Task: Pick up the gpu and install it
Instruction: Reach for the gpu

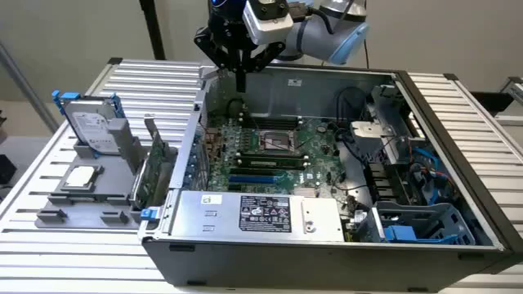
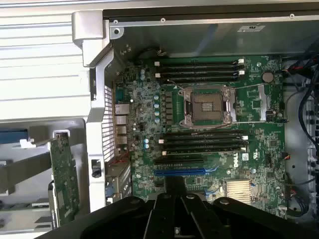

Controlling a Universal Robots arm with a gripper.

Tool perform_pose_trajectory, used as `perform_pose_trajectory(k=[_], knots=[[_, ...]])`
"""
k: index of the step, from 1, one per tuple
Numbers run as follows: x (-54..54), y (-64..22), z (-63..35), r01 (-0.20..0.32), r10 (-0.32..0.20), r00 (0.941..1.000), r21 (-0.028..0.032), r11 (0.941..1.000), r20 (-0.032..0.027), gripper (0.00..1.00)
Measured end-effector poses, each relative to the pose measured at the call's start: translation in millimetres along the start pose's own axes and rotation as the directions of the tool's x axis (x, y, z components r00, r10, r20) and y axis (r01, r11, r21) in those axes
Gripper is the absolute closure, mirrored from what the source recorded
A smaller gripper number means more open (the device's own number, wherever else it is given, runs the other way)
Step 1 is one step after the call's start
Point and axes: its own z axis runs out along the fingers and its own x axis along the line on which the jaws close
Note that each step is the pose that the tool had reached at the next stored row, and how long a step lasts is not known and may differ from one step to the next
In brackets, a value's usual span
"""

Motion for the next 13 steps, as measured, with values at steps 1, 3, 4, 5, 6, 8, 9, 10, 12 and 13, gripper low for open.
perform_pose_trajectory(k=[1, 3, 4, 5, 6, 8, 9, 10, 12, 13], knots=[[0.0, 0.0, 0.0, 0.000, 0.000, 1.0000, 0.0000, 1.0000, 0.0000, 1.00], [0.0, 0.0, 0.0, 0.000, 0.000, 1.0000, 0.0000, 1.0000, 0.0000, 1.00], [0.0, 0.0, 0.0, 0.000, 0.000, 1.0000, 0.0000, 1.0000, 0.0000, 1.00], [0.0, 0.0, 0.0, 0.000, 0.000, 1.0000, 0.0000, 1.0000, 0.0000, 1.00], [0.0, 0.0, 0.0, 0.000, 0.000, 1.0000, 0.0000, 1.0000, 0.0000, 1.00], [0.0, 0.0, 0.0, 0.000, 0.000, 1.0000, 0.0000, 1.0000, 0.0000, 1.00], [0.0, 0.0, 0.0, 0.000, 0.000, 1.0000, 0.0000, 1.0000, 0.0000, 1.00], [0.0, 0.0, 0.0, 0.000, 0.000, 1.0000, 0.0000, 1.0000, 0.0000, 1.00], [0.0, 0.0, 0.0, 0.000, 0.000, 1.0000, 0.0000, 1.0000, 0.0000, 1.00], [0.0, 0.0, 0.0, 0.000, 0.000, 1.0000, 0.0000, 1.0000, 0.0000, 1.00]])
